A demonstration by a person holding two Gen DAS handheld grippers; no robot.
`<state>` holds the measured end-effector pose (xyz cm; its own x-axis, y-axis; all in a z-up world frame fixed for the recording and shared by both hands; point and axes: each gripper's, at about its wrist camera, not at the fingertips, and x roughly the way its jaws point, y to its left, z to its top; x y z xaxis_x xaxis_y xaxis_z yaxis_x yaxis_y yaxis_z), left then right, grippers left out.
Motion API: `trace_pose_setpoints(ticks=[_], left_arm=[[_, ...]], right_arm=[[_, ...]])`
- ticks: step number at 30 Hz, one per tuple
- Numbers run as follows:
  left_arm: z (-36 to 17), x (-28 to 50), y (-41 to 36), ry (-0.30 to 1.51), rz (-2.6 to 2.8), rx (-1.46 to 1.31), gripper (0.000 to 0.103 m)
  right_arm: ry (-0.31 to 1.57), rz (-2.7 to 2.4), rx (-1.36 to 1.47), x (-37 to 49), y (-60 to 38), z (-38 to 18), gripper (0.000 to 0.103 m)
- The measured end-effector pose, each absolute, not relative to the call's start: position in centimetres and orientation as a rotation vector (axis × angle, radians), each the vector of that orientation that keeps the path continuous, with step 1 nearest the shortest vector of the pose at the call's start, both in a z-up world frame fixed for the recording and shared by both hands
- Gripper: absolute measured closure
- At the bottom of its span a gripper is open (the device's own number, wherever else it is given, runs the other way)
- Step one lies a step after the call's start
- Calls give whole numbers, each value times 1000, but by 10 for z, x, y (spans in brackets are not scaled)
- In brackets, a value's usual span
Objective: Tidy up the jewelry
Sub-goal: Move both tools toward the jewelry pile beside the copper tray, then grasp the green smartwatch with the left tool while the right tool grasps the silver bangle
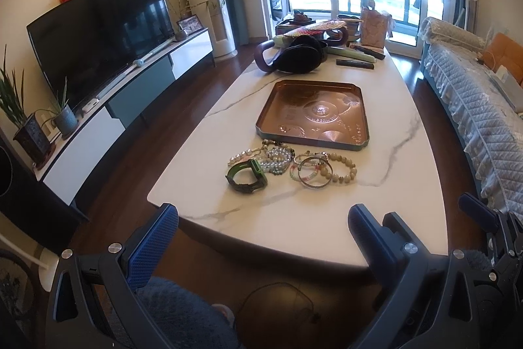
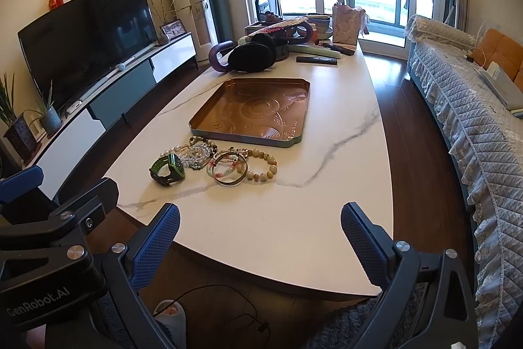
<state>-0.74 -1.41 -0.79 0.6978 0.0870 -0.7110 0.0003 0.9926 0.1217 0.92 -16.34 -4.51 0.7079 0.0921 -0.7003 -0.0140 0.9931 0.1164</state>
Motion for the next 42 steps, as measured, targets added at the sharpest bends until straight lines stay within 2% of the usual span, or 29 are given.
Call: trace_pose_setpoints(ticks=[11,24,36,42], left_arm=[[-10,5,-14,805,45,121,0],[-9,71,-12,776,-5,132,0],[-68,118,23,823,12,37,0],[-88,120,66,706,-122,37,0]], right_arm=[[795,58,103,22,-161,-51,5],[806,65,116,77,-157,-54,5],[806,110,99,121,-146,-96,5],[671,156,-16,129,-162,-97,5]])
